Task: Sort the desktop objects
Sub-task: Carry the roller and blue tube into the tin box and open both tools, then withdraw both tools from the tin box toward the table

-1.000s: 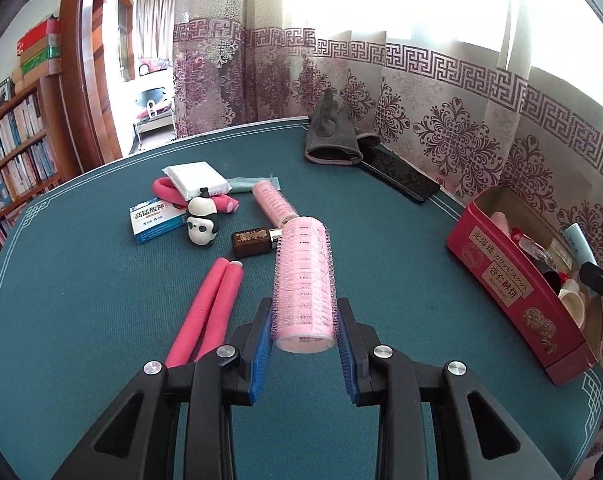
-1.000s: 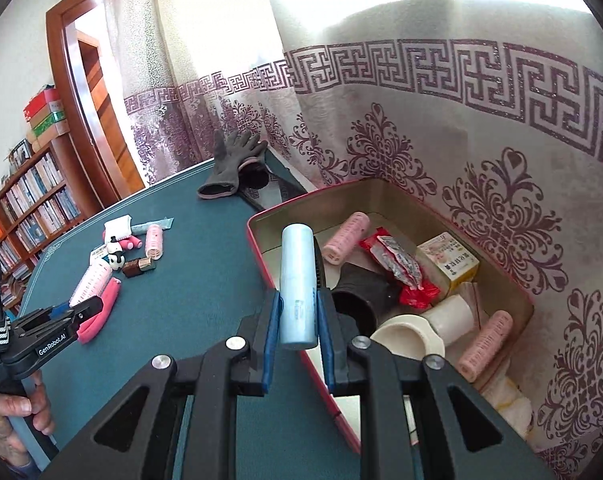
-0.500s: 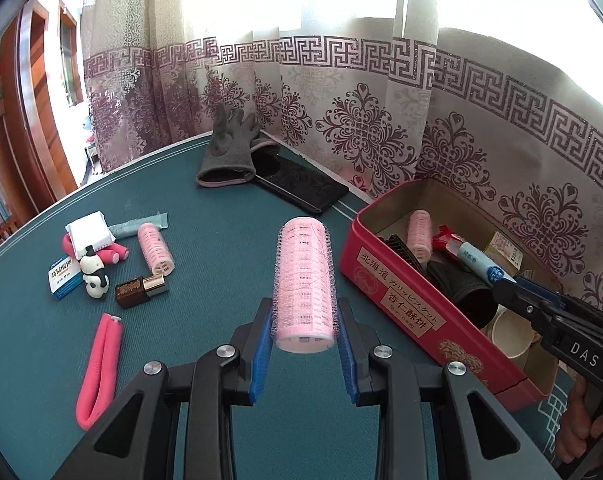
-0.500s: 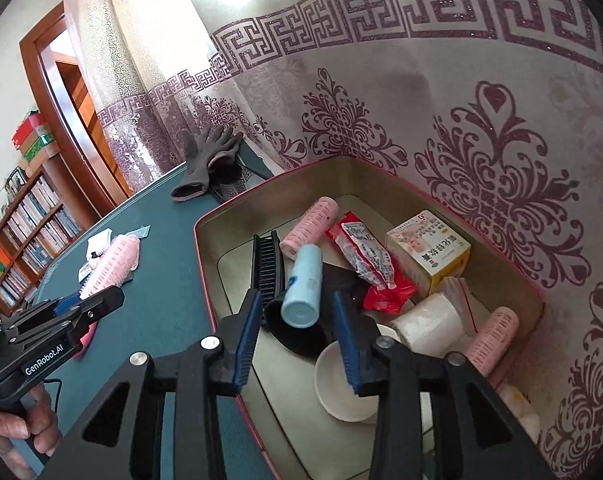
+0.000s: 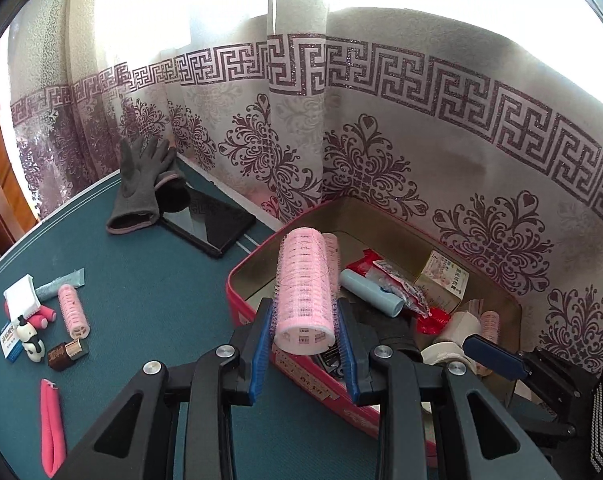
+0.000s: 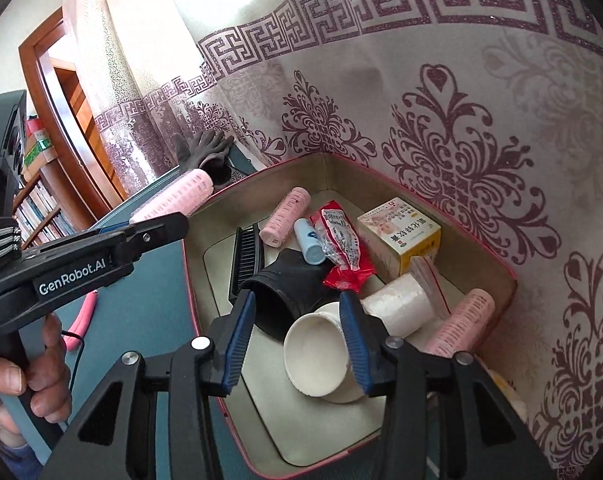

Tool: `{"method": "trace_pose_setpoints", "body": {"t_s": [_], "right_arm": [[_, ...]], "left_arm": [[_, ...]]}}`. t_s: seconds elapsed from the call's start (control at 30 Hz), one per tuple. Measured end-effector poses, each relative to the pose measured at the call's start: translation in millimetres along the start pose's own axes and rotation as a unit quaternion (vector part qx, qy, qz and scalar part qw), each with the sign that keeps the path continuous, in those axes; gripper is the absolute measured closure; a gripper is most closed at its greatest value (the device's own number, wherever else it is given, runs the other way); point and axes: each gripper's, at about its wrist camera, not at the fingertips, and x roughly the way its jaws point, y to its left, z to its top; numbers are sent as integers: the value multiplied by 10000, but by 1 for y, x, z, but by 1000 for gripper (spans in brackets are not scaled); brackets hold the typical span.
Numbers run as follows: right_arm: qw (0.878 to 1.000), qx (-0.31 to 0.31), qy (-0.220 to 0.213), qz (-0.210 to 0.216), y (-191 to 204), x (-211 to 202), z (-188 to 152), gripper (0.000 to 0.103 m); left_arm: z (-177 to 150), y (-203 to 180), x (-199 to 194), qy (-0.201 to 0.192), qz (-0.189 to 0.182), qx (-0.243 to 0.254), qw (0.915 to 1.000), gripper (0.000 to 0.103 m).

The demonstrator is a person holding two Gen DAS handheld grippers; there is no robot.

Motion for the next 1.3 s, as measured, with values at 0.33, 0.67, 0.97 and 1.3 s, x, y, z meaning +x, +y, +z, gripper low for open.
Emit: {"method": "trace_pose_setpoints", "body": {"t_s": [0.33, 0.67, 0.97, 1.3], "right_arm": [[10000, 54, 10, 23, 0, -4, -6, 38], [9999, 2, 44, 155, 16, -7, -11, 25], [9993, -246, 46, 288, 48, -13, -14, 23], [9961, -710, 218, 467, 93, -10, -27, 23]], "left_arm": [[-13, 27, -7, -54, 553, -405, 9976, 4], [-61, 74, -12, 349, 995, -1209, 9870, 1], [-98, 120, -41, 281, 1352, -1702, 9757, 1], [-145, 181, -72, 263, 1970, -2169, 9558, 1]]}}
